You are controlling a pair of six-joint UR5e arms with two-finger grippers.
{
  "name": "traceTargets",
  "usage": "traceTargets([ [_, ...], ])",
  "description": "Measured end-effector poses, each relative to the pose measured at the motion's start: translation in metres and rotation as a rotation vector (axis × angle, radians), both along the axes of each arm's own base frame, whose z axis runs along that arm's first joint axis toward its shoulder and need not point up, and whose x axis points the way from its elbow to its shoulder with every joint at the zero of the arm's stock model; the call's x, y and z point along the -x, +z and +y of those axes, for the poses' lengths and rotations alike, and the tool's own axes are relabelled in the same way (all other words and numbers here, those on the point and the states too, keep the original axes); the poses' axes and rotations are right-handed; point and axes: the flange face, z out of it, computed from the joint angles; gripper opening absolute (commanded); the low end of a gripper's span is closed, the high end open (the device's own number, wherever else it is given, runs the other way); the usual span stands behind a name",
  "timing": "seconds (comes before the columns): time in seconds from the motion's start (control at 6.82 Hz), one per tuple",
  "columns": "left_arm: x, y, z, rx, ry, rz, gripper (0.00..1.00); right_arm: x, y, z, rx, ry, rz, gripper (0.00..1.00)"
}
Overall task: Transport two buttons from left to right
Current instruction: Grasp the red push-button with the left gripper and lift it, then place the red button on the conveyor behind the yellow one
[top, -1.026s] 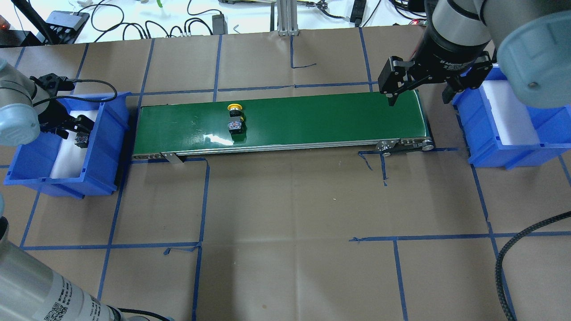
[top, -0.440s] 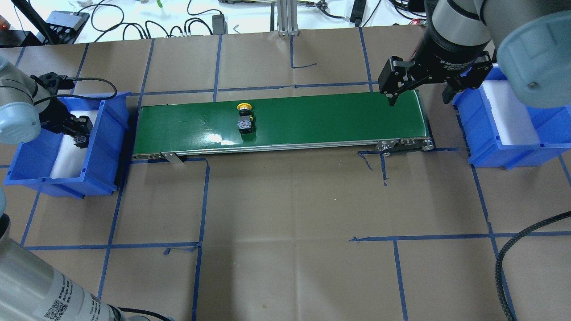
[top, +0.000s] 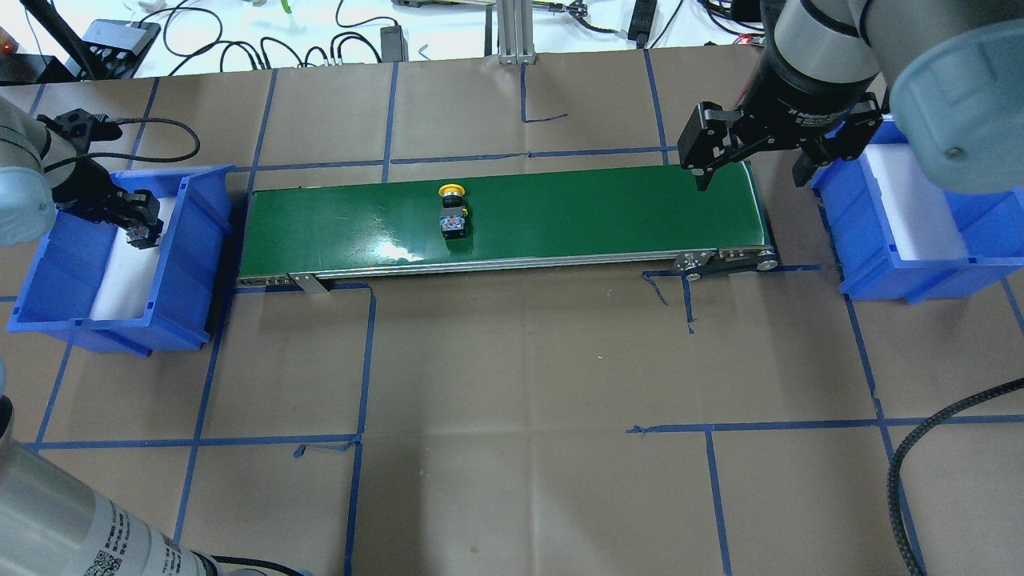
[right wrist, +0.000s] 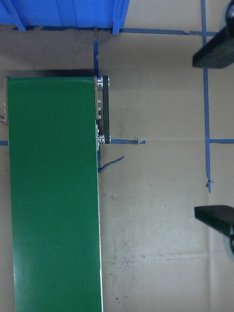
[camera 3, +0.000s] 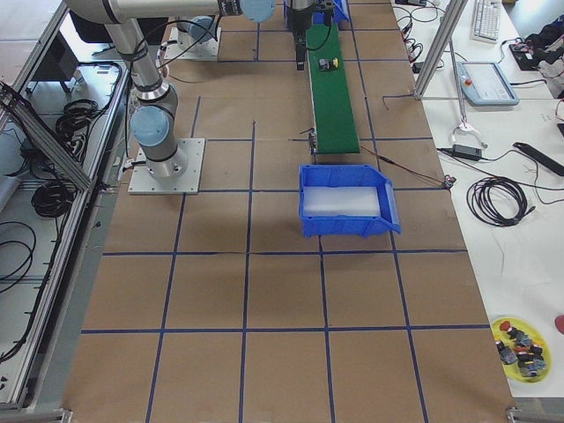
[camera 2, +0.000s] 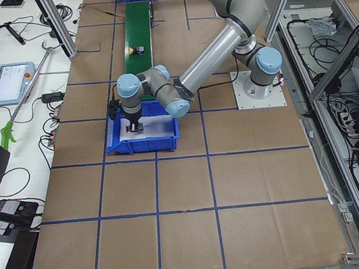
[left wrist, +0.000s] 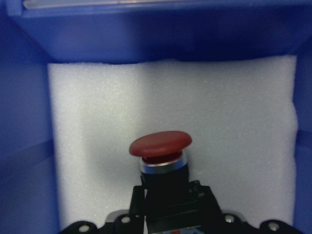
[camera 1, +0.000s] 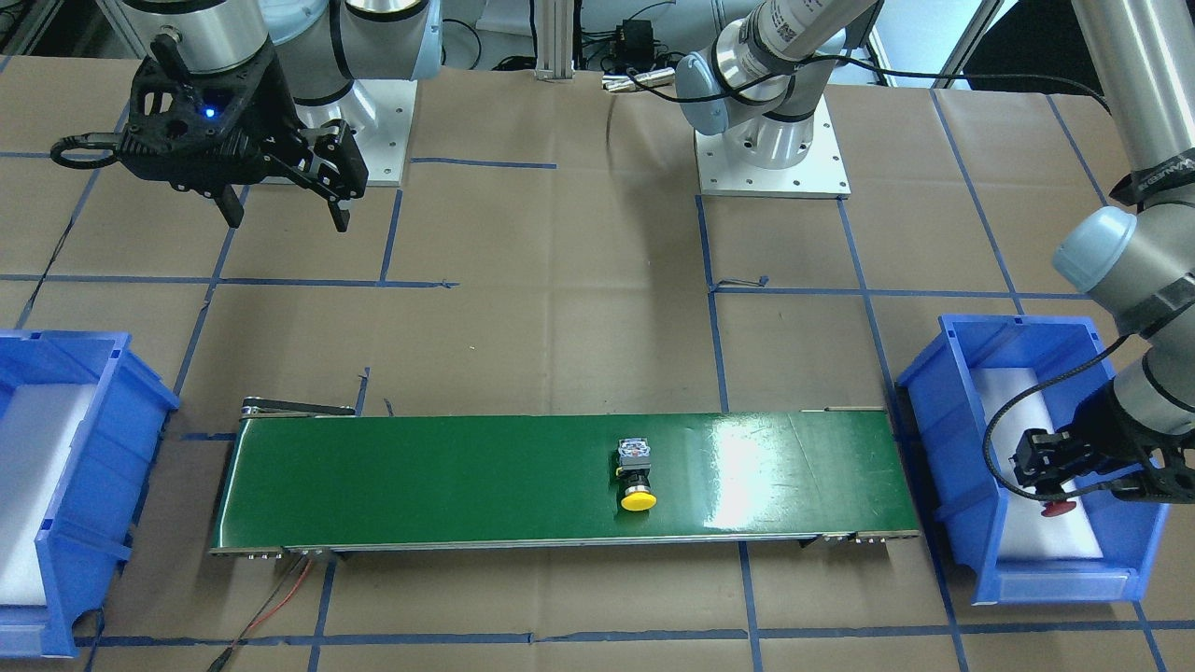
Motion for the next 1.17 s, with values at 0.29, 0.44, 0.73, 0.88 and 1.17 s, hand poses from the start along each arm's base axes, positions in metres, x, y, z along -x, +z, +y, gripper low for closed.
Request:
traceTargets([
  [0.29, 0.004, 0.077, 0.009, -0.052, 0.002, 0.029, 0.01, 0.0, -0.003, -0.003, -0.006, -0.005, -0.001, 1.0],
  [0.44, 0.009, 0.117, 0.02, -0.075, 0.003, 0.032, 0.01, -0.001, -0.008, -0.007, -0.015, -0.01, -0.002, 1.0],
  [0.73, 0.032, 0.159, 0.027, -0.097, 0.022, 0.024, 0.01, -0.001, -0.011, -0.01, -0.02, -0.013, -0.003, 1.0],
  [0.88, 0.061, 0.164, 0.021, -0.102, 0.011, 0.015, 0.01, -0.001, -0.012, -0.011, -0.022, -0.013, -0.005, 1.0],
  [1.17, 0.146, 0.163, 0.01, -0.117, -0.062, -0.016, 0.01, -0.002, -0.014, -0.01, -0.029, -0.012, -0.012, 1.0],
])
